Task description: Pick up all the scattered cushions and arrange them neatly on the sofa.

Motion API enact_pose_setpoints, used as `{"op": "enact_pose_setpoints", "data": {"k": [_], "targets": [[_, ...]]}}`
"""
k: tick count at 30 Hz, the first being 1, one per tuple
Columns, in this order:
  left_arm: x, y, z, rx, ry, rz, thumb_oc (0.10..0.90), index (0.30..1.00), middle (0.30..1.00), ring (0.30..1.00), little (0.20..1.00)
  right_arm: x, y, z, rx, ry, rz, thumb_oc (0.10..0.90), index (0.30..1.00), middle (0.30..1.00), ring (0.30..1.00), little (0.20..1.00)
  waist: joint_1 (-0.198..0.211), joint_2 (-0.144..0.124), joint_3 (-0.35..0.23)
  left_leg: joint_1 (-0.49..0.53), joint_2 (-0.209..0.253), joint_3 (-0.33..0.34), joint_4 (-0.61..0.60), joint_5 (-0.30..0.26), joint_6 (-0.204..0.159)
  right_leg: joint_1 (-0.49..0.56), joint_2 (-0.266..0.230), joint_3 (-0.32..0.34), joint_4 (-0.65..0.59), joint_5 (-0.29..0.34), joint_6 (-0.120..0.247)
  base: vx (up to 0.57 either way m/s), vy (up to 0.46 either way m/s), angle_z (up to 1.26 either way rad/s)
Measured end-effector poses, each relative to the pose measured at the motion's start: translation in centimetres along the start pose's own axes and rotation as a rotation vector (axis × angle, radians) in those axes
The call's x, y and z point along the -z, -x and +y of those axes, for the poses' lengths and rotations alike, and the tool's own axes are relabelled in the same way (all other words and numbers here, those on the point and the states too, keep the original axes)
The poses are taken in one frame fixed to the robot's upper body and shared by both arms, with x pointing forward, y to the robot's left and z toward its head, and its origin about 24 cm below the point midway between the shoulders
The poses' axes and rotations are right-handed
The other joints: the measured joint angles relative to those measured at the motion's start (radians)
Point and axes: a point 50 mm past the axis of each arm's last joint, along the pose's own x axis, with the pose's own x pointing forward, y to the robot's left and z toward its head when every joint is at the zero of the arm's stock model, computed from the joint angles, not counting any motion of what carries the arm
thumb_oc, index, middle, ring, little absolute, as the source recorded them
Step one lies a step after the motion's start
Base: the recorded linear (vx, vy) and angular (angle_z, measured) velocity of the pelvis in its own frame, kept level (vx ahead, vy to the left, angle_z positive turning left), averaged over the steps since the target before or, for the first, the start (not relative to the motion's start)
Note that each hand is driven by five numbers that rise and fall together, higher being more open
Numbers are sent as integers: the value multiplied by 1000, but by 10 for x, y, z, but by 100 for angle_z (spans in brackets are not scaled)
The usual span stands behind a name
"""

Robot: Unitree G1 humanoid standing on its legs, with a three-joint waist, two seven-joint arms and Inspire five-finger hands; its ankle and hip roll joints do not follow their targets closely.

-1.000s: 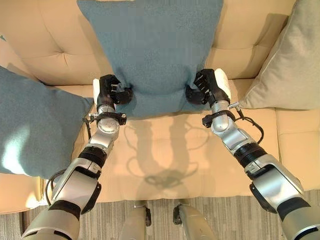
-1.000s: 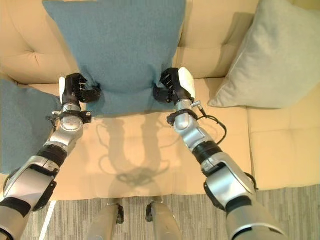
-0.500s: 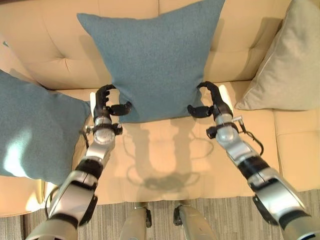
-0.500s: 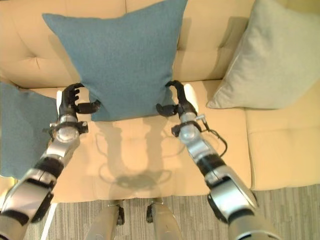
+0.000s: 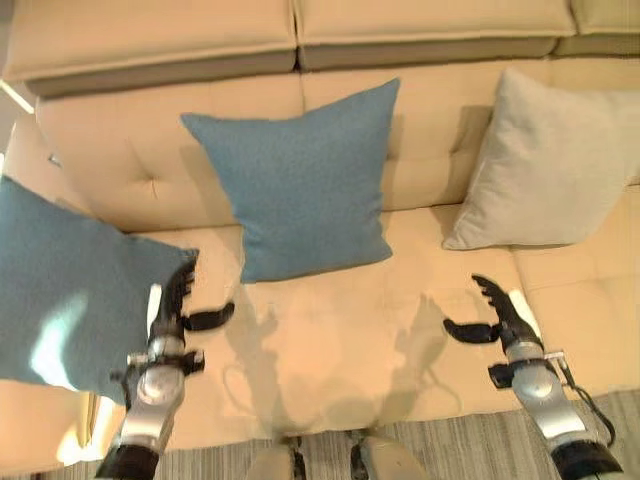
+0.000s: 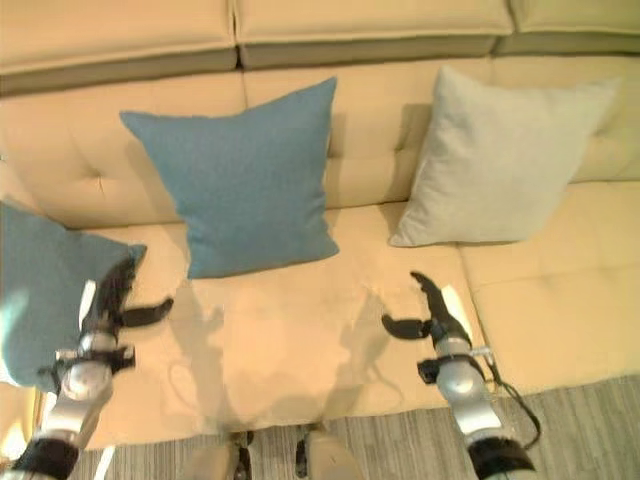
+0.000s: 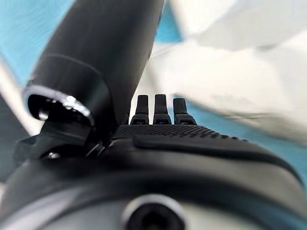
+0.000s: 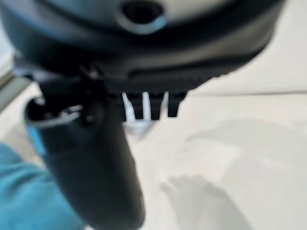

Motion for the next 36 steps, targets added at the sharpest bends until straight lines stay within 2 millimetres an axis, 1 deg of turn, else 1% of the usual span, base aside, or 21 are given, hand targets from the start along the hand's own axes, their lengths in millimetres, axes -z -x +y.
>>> {"op": "enact_pose_setpoints", "data": {"k": [5,9,13,14,15,16,17,18,19,21,22,23,24,27,28,29,30,31,33,34,36], "targets": [[87,56,-27,94,25,365,800,900,900,900,900,48,36,63,-184,-4,197,800,900,900,900,900,11,-11,-97,76,-10,52,-3,-28,28,52,-4,63,0,-8,13,1,116,-30],[129,85,-23,141,-72,575,800,900,900,900,900,76,59,88,-258,-25,340,800,900,900,900,900,10,-34,-145,88,-21,85,-1,-34,37,52,-13,91,0,1,26,-82,55,-22],[132,82,-22,157,-124,600,800,900,900,900,900,93,70,92,-277,-20,426,800,900,900,900,900,8,-46,-150,77,-29,73,-1,-27,49,33,-21,91,37,4,39,-172,-11,6],[126,74,-25,181,-156,572,800,900,900,900,900,98,73,95,-285,-22,459,800,900,900,900,900,6,-45,-148,71,-29,57,-3,-26,57,6,-24,88,91,-24,74,-216,-25,28],[123,69,-27,185,-164,554,800,900,900,900,900,99,74,96,-286,-30,469,800,900,900,900,900,8,-44,-147,59,-31,46,-3,-12,61,-1,-24,92,109,-29,76,-262,-48,38],[119,64,-29,189,-165,538,800,900,900,900,900,100,75,97,-282,-43,479,800,900,900,900,900,3,-36,-142,53,-30,27,-3,-15,69,-10,-24,110,134,-41,87,-160,-72,71],[110,53,-34,200,-169,504,800,900,900,900,900,103,78,99,-283,-61,501,800,900,900,900,900,-5,-30,-138,41,-29,-24,-3,-5,68,-18,-13,182,193,-88,95,-153,-109,64],[110,53,-34,200,-169,504,800,900,900,900,900,103,78,99,-283,-61,501,800,900,900,900,900,-5,-30,-138,41,-29,-24,-3,-5,68,-18,-13,182,193,-88,95,-147,-130,125],[100,42,-37,205,-173,452,800,900,900,900,900,102,80,108,-303,-84,514,800,900,900,900,900,-9,-32,-137,23,-34,-82,0,22,74,-6,-6,265,255,-171,90,-140,-142,103],[96,37,-37,200,-175,436,800,900,900,900,900,94,75,114,-310,-108,498,800,900,900,900,900,1,-38,-141,8,-32,-121,1,42,69,10,0,291,277,-239,81,-151,-162,99],[96,37,-39,198,-171,439,800,900,900,900,900,90,71,115,-311,-104,483,800,900,900,900,900,17,-35,-137,2,-26,-131,2,55,50,13,7,287,251,-227,56,-192,-189,46],[98,39,-40,200,-170,449,800,900,900,900,900,87,67,115,-311,-106,469,800,900,900,900,900,17,-28,-138,-8,-19,-140,1,55,50,26,16,279,222,-210,48,-211,-185,49],[101,42,-43,204,-162,460,800,900,900,900,900,80,61,115,-299,-127,449,800,900,900,900,900,27,-13,-141,-38,-2,-186,5,74,21,41,43,266,182,-185,34,-239,-189,73],[100,42,-44,203,-155,457,800,900,900,900,900,74,54,114,-291,-131,424,800,900,900,900,900,52,-19,-130,-89,17,-251,21,101,-21,36,74,225,150,-155,-8,-260,-97,90],[104,47,-45,203,-160,477,800,900,900,900,900,69,48,112,-271,-135,406,800,900,900,900,900,57,-18,-119,-115,25,-263,41,109,-38,41,93,182,144,-148,-20,-237,0,85],[104,48,-47,209,-157,477,800,900,900,900,900,68,46,109,-255,-140,400,800,900,900,900,900,53,-9,-111,-140,37,-255,46,80,-48,40,106,154,150,-146,-37,-287,20,113],[104,48,-48,215,-159,475,800,900,900,900,900,68,46,108,-241,-145,401,800,900,900,900,900,44,-14,-98,-159,57,-204,52,47,-48,37,98,114,153,-139,-55,-169,48,111],[102,46,-47,212,-160,467,800,900,900,900,900,68,46,109,-241,-147,402,800,900,900,900,900,42,-35,-82,-160,60,-150,78,28,-44,34,74,78,149,-131,-83,-152,54,99],[106,50,-45,212,-168,486,800,900,900,900,900,65,47,112,-245,-154,393,800,900,900,900,900,29,-74,-64,-165,47,-51,164,1,-27,40,31,38,132,-117,-90,-110,45,86],[108,51,-45,214,-167,490,800,900,900,900,900,66,50,111,-242,-160,388,800,900,900,900,900,9,-94,-56,-157,42,-32,236,-29,-37,48,-6,-4,121,-116,-89,-71,38,97],[108,52,-46,218,-163,489,800,900,900,900,900,73,56,110,-233,-169,415,800,900,900,900,900,2,-97,-54,-113,58,-20,244,-45,-57,56,-29,-41,117,-116,-87,-61,72,86]]}}
